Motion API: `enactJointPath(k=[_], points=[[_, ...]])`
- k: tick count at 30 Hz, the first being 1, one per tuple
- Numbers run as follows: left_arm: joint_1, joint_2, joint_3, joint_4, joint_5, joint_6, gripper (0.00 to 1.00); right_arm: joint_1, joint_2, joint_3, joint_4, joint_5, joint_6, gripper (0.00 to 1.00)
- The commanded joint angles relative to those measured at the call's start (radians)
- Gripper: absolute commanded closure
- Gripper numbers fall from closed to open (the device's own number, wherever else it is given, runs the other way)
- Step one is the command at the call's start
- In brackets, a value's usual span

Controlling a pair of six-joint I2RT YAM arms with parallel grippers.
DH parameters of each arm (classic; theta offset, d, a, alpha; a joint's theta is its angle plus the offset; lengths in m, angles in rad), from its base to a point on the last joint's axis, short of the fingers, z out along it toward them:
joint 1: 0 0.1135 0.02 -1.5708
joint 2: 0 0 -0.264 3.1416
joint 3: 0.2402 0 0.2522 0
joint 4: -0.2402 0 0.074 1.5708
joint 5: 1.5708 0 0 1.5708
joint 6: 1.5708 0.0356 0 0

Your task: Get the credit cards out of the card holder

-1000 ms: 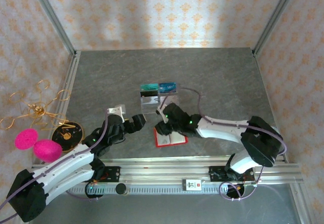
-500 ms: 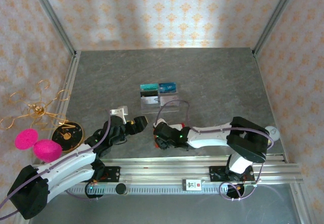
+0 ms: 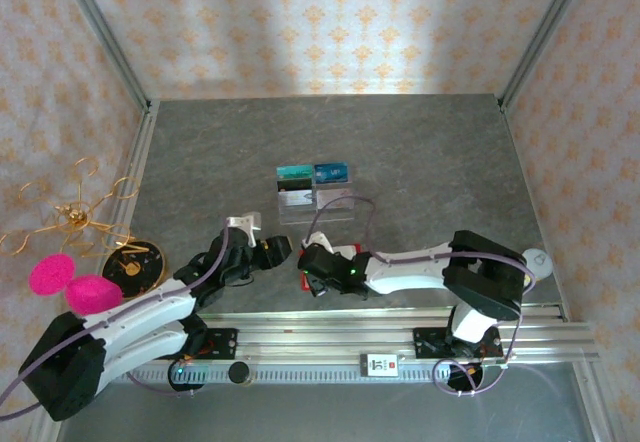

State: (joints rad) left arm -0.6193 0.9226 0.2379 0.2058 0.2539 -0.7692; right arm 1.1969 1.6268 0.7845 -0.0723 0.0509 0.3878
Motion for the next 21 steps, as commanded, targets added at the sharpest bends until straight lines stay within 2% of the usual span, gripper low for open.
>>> enactJointPath(k=[1,6,10,16,21], points=[[-0.041,0.057,0.005,0.061,0.033,0.014,0.51,0.002,-0.063,-0.017,0.076,-0.027,0.072,1.00],[-0.100,0.148,0.036,0.090,0.032,0.017,0.76,0.001,-0.065,-0.019,0.077,-0.013,0.098,1.00],[-0.114,0.181,0.049,0.087,0.033,0.022,0.85,0.002,-0.077,-0.031,0.085,0.005,0.111,1.00],[-0.140,0.194,0.074,0.073,0.036,0.032,0.87,0.001,-0.088,-0.045,0.094,0.014,0.124,1.00],[-0.143,0.267,0.089,0.085,0.050,0.045,0.87,0.001,-0.125,-0.078,0.119,0.018,0.128,1.00]])
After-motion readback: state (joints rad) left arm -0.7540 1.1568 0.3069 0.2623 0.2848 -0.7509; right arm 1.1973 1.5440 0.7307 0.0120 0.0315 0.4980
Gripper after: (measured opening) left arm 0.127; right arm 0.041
